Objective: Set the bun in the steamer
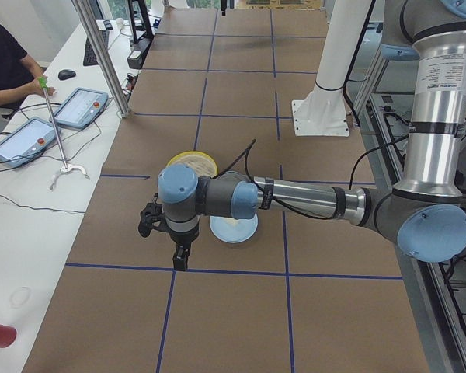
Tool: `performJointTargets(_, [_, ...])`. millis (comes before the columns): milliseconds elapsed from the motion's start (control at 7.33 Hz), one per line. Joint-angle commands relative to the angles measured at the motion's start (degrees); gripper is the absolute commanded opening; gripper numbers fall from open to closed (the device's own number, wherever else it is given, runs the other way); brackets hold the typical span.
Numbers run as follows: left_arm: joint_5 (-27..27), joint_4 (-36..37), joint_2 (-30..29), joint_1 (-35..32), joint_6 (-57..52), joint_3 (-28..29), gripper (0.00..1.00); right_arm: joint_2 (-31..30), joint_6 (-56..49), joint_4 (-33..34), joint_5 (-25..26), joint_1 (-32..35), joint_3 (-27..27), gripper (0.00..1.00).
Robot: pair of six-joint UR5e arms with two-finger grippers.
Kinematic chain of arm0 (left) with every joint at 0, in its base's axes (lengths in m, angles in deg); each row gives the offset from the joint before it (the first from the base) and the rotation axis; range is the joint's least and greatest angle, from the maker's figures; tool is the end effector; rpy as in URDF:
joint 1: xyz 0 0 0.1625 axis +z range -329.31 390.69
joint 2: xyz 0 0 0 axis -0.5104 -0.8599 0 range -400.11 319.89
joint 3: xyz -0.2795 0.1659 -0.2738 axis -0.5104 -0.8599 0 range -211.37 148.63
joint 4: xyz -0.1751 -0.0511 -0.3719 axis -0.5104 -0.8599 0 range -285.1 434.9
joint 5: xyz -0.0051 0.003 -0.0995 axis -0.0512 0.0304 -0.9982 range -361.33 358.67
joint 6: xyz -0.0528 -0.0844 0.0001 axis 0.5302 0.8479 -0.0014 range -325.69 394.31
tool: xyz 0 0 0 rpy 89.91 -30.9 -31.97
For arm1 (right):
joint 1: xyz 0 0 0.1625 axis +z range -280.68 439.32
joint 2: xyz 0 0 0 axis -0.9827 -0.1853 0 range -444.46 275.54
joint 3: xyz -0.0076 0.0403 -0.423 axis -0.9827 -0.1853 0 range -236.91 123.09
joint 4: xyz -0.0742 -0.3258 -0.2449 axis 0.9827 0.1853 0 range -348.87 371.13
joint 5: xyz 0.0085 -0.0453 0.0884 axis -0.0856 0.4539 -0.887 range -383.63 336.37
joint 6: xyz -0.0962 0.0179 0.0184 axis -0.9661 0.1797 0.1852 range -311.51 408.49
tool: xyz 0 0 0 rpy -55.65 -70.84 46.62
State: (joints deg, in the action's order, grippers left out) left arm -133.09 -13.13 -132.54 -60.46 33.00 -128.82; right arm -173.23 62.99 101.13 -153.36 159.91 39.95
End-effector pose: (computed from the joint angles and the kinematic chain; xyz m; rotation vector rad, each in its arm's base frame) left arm -0.0774 -0.5119 0.5798 0.1474 0.7247 0.0530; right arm -0.0141 -0.5115 0.5941 -0.0109 -0.7051 0.0362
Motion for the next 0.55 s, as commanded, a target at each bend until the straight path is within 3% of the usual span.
performJointTargets(0, [1.66,-0.21,1.98,6.46,12.66,-6.57,1.0,0.0,0.0,0.0,0.0,0.0,0.0,1.0])
performJointTargets(273, [1.85,-3.97,4.36,11.4,19.89,-8.28,1.0,0.0,0.0,0.0,0.0,0.0,0.0,1.0])
performJointTargets(409, [1.94,-9.82,5.76,15.87,29.08,-9.24,1.0,0.0,0.0,0.0,0.0,0.0,0.0,1.0])
